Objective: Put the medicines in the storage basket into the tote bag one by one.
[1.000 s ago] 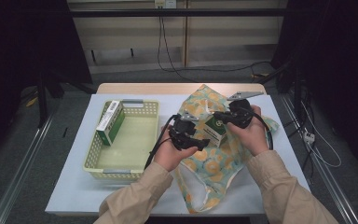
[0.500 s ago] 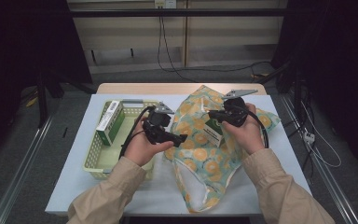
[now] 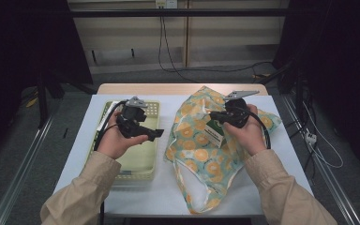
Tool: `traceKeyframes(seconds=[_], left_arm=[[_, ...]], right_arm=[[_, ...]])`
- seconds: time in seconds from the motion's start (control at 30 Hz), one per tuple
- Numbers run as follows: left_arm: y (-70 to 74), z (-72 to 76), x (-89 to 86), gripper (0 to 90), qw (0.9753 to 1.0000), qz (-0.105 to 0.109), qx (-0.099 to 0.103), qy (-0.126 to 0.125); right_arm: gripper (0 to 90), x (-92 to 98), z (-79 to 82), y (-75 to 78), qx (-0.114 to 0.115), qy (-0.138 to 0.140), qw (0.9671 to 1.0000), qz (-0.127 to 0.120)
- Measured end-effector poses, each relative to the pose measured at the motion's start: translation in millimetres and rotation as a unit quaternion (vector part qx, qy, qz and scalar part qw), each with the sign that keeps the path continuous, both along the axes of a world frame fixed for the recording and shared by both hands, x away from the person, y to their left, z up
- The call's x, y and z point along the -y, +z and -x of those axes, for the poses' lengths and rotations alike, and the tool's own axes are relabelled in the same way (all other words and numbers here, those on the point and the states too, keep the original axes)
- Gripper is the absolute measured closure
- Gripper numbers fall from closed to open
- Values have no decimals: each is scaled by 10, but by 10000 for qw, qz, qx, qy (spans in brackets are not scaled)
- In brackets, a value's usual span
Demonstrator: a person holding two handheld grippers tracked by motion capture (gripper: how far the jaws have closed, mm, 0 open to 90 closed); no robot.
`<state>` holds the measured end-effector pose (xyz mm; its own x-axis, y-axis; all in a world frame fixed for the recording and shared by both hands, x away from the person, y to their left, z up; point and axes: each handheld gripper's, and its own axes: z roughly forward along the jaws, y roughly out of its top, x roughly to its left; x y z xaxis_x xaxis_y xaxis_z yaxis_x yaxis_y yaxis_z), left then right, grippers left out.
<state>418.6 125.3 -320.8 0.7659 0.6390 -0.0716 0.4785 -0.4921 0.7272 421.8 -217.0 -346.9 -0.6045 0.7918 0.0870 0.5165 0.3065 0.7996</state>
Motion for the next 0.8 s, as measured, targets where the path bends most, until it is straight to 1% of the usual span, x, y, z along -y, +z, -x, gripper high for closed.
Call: traceKeyframes(seconds=[0.17,0.23,0.27,0.4,0.43,0.5,0.57,0.6,0.67,0.73,0.8], left_arm=[[38,-84,-213,89,9998,1,-40,191],[38,-126,-304,81,9995,-11,-82,302],[35,-144,-345,79,9992,23,-105,380],[16,-212,-498,73,9985,-134,-103,528],[12,-226,-529,77,9978,-267,-40,601],[-2,-262,-598,91,9969,-335,29,709],[-27,-302,-665,109,9962,-310,0,815],[-37,-325,-704,124,9954,-372,18,883],[-75,-371,-769,126,9940,-434,25,1003],[-113,-407,-820,142,9931,-501,25,1060],[-158,-444,-860,153,9915,-552,80,1179]], right_arm=[[900,15,2,0,-6,-15,10000,-8],[900,20,3,0,-14,-12,10000,-8],[900,23,3,0,-7,-11,10000,-5],[900,28,2,0,-12,-13,10000,-27],[900,28,1,-1,-9,-11,10000,-26],[900,28,2,-3,-13,-6,10000,-32],[900,28,2,-3,-10,-11,10000,-36],[900,27,2,-2,-9,-10,10000,-42],[900,26,2,-1,-10,-9,10000,-45],[900,29,0,0,-9,-14,10000,-48],[900,35,-1,-2,-11,-13,10000,-68]])
